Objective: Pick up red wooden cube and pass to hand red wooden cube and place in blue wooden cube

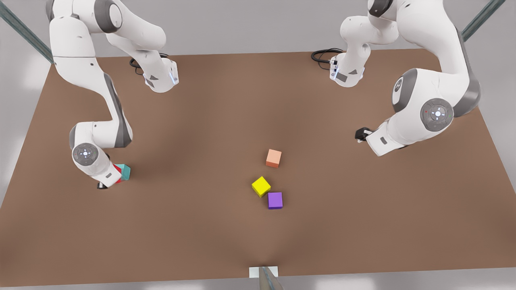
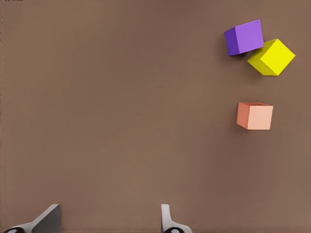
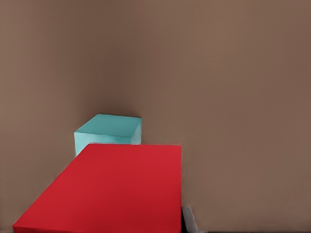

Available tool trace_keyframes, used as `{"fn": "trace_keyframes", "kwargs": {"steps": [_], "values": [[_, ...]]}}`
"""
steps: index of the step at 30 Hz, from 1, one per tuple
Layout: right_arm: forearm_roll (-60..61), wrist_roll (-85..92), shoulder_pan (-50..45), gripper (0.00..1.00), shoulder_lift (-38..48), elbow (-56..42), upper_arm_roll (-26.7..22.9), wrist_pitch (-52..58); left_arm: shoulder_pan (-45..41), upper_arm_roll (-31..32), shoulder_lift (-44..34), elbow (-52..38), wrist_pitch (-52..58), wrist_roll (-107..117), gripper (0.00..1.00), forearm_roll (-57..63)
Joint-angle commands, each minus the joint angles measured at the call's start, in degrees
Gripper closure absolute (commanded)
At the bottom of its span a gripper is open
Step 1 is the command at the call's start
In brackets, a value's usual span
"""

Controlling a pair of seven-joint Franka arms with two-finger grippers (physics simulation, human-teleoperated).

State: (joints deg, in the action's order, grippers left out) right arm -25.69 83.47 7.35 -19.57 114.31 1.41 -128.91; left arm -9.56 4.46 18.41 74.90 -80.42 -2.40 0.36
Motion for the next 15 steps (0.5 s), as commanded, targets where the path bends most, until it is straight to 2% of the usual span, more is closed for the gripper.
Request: {"fn": "trace_keyframes", "kwargs": {"steps": [1, 15], "values": [[-1.6, -10.7, 0.2, 0.41, 0.5, 1.0, 0.0, -4.3, -0.1, 0.2, 0.0, 0.0, 0.2, 2.5, 0.00, 2.0], [-1.6, -10.8, 2.7, 0.41, 0.2, 6.5, 0.1, -5.7, 0.2, 0.1, 0.0, 0.0, 0.3, 2.4, 0.00, 2.4]]}}
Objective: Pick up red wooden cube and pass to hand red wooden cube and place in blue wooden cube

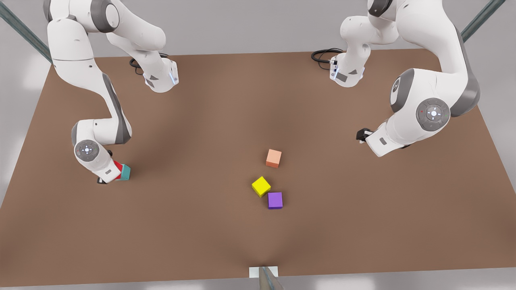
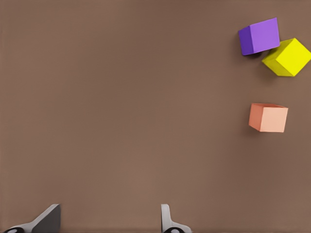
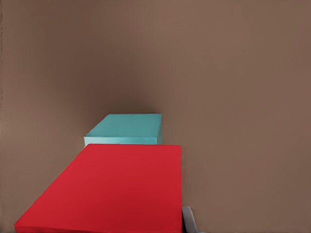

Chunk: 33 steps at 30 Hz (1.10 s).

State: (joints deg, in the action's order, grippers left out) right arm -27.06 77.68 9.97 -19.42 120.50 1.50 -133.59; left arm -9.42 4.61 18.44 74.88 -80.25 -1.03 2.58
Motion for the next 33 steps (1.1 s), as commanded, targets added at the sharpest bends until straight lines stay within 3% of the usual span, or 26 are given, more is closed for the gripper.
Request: {"fn": "trace_keyframes", "kwargs": {"steps": [1, 6, 8, 16, 26, 31, 33], "values": [[-0.2, -5.1, 0.0, 0.41, 0.3, 0.8, 0.0, -1.1, 0.2, 0.0, -0.1, -0.1, 0.1, 1.0, 0.00, 0.1], [-0.2, -5.0, 0.1, 0.40, 0.2, 1.8, -0.1, -0.7, 0.5, -0.3, -0.1, -0.3, 0.3, 0.9, 0.00, 0.1], [-0.2, -5.0, 0.1, 0.00, 0.0, 1.7, -0.1, -0.7, 1.2, -0.2, 0.0, -0.7, 2.1, 2.5, 0.00, -1.1], [-0.2, -5.1, 0.1, 0.00, 0.0, 1.0, 0.0, 0.0, 1.7, -0.1, 0.0, -0.9, 2.2, 2.5, 0.00, -2.4], [4.0, -4.1, -0.5, 0.00, 4.2, -1.2, 1.4, 11.9, 1.7, -0.1, 0.1, -0.9, 2.7, 2.5, 0.00, -2.4], [15.7, -4.6, -2.1, 0.00, 5.1, -12.0, 6.1, 26.5, 1.8, -0.2, 0.0, -0.9, 3.2, 2.5, 0.00, -2.2], [24.1, -20.1, -5.4, 0.00, -0.1, -18.9, 6.1, 27.8, 1.8, -0.2, 0.1, -0.9, 3.1, 2.5, 0.00, -2.1]]}}
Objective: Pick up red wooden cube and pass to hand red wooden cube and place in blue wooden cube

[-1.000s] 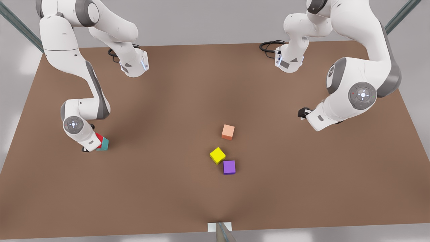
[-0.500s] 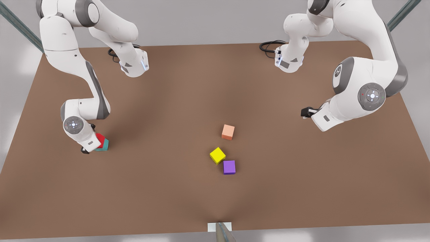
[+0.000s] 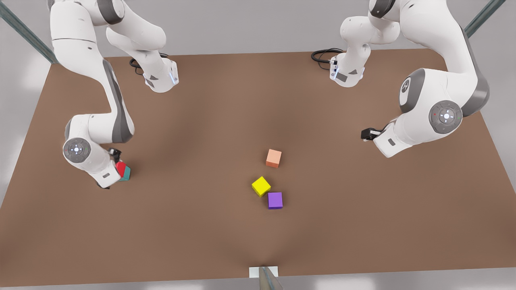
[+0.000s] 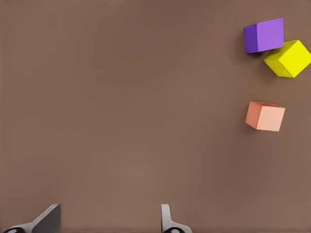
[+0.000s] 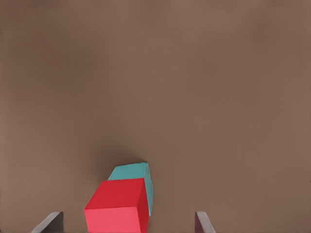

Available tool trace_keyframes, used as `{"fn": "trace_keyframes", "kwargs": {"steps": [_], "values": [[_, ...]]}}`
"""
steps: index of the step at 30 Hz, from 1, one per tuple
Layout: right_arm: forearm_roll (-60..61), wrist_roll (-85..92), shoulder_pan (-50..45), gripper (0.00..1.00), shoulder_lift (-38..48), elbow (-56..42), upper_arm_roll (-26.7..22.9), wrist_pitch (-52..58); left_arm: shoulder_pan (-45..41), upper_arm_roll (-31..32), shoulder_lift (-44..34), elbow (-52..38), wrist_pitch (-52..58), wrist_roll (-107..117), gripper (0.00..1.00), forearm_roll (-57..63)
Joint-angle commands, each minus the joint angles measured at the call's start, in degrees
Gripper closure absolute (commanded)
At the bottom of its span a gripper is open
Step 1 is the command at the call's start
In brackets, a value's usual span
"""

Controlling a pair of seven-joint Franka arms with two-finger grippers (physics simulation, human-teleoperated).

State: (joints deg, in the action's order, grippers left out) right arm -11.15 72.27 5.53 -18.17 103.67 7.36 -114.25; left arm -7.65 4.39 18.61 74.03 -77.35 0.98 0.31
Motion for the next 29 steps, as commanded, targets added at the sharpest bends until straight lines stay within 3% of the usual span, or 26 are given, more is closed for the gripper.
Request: {"fn": "trace_keyframes", "kwargs": {"steps": [1, 3, 5, 7, 16, 18, 21, 29], "values": [[9.5, -22.5, -3.2, 0.00, -2.7, -4.9, 0.2, 10.1, 0.0, 0.0, -0.1, 0.0, 0.2, 0.5, 0.00, 0.1], [9.6, -36.7, -5.2, 0.00, -4.4, -7.9, 0.2, 10.1, -0.1, 0.0, -0.1, 0.0, 0.2, 0.5, 0.00, 0.1], [9.7, -64.5, -5.5, 0.00, -6.4, -11.4, 0.1, 11.2, -0.1, 0.0, 0.0, 0.0, 0.2, 0.5, 0.00, 0.1], [8.7, -72.5, -5.3, 0.00, -6.9, -16.4, -0.3, 17.8, -0.1, 0.0, 0.0, 0.0, 0.2, 0.5, 0.00, 0.1], [11.0, -80.1, -5.5, 0.00, 0.5, -23.6, 0.1, 34.6, -0.1, 0.0, 0.0, 0.0, 0.2, 0.5, 0.00, 0.1], [9.5, -80.4, -5.5, 0.00, 6.1, -21.1, 0.1, 38.1, -0.1, 0.0, 0.0, 0.0, 0.1, 0.5, 0.00, 0.1], [8.2, -79.8, -5.0, 0.00, 15.1, -16.2, 0.0, 38.1, -0.1, 0.0, 0.0, 0.0, 0.0, 0.5, 0.00, 0.1], [8.9, -80.6, -3.5, 0.00, 16.0, -13.8, -0.5, 37.2, -0.1, 0.0, 0.1, 0.0, 0.1, 0.5, 0.00, 0.1]]}}
